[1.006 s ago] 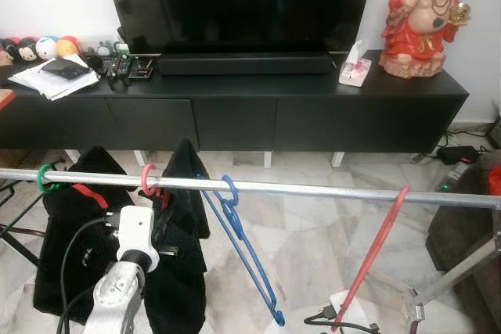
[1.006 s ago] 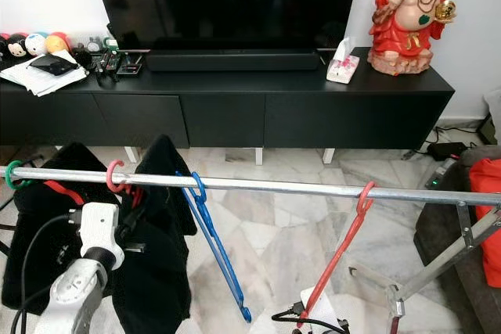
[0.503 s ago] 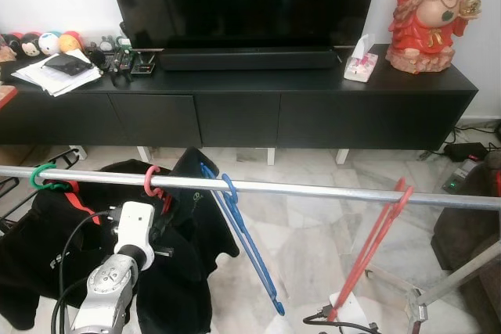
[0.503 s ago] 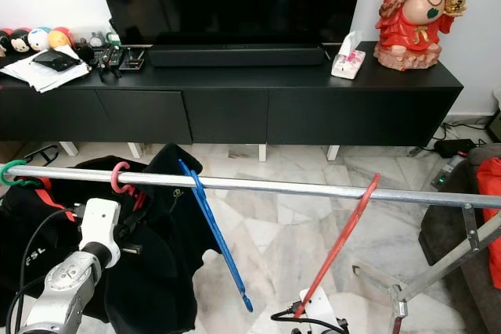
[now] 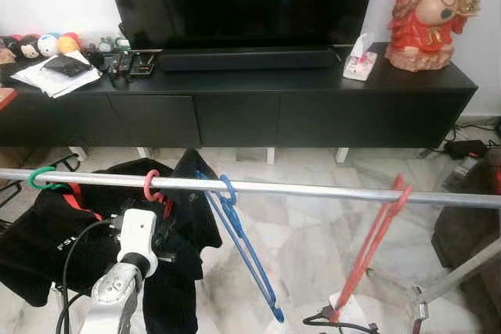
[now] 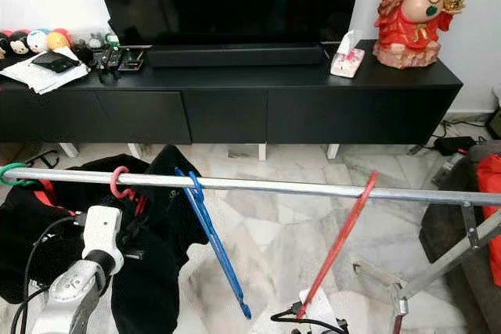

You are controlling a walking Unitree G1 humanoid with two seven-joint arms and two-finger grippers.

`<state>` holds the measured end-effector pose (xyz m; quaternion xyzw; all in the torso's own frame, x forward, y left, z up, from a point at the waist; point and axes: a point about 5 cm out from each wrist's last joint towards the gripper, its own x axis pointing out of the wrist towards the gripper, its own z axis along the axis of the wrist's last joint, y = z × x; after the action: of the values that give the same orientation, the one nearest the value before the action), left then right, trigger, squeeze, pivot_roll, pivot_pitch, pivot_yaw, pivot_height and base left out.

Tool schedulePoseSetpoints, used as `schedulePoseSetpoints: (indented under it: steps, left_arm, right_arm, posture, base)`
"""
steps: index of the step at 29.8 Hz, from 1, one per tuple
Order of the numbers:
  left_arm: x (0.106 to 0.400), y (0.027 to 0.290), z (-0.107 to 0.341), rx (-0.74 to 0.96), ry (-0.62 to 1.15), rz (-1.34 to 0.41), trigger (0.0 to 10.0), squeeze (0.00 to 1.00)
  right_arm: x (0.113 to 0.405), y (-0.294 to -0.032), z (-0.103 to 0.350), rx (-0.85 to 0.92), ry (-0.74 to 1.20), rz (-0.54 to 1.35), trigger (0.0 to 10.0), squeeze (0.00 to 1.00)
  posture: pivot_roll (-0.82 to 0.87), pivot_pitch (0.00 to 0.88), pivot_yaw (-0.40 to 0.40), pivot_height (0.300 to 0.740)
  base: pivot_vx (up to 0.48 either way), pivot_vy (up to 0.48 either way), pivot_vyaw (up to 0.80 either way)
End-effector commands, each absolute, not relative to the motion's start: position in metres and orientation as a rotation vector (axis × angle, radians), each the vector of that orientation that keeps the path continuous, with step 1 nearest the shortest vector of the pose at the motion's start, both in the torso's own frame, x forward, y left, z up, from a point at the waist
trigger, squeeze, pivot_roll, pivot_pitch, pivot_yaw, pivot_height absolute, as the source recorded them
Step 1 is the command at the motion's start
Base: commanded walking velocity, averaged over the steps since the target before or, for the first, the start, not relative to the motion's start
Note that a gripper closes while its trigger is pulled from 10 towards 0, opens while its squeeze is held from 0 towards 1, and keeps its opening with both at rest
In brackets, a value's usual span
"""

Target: Hang hanger

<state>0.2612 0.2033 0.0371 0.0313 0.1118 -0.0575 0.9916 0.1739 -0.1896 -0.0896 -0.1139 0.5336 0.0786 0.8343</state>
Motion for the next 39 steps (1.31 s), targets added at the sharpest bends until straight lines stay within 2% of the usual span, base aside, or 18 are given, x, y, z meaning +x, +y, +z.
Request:
schedulePoseSetpoints:
  steps: [1,18,31,37,38,39]
  left_arm:
    - [0.260,0.205,0.042,0.065,0.197,-0.105,10.0,1.00]
    - [0.254,0.203,0.053,0.057,0.126,-0.100,10.0,1.00]
    - [0.219,0.193,0.088,0.069,-0.033,-0.081,10.0,1.00]
    - [0.203,0.192,0.078,0.096,0.001,-0.030,10.0,1.00]
    - [0.200,0.195,0.074,0.103,0.018,0.011,10.0,0.24]
    - [0.197,0.198,0.070,0.103,0.029,0.046,10.0,0.00]
  right_arm:
    - [0.176,-0.188,-0.089,-0.241,1.116,0.173,10.0,0.00]
    - [0.177,-0.189,-0.088,-0.241,1.113,0.171,10.0,0.00]
    - [0.177,-0.189,-0.088,-0.238,1.108,0.170,10.0,0.00]
    - [0.177,-0.189,-0.088,-0.239,1.106,0.170,10.0,0.00]
    - [0.177,-0.189,-0.088,-0.238,1.106,0.169,10.0,0.00]
    - [0.177,-0.189,-0.088,-0.238,1.105,0.169,10.0,0.00]
  posture:
    - [-0.05,0.000,0.046,0.740]
    - [-0.05,0.000,0.041,0.740]
    - [-0.04,0.000,0.037,0.740]
    - [-0.04,0.000,0.039,0.740]
    - [-0.04,0.000,0.039,0.740]
    - [-0.04,0.000,0.038,0.740]
  base:
    - [0.000,0.000,0.00]
    - [0.000,0.000,0.00]
    - [0.000,0.000,0.00]
    - [0.000,0.000,0.00]
    - [0.000,0.000,0.00]
    - [0.000,0.000,0.00]
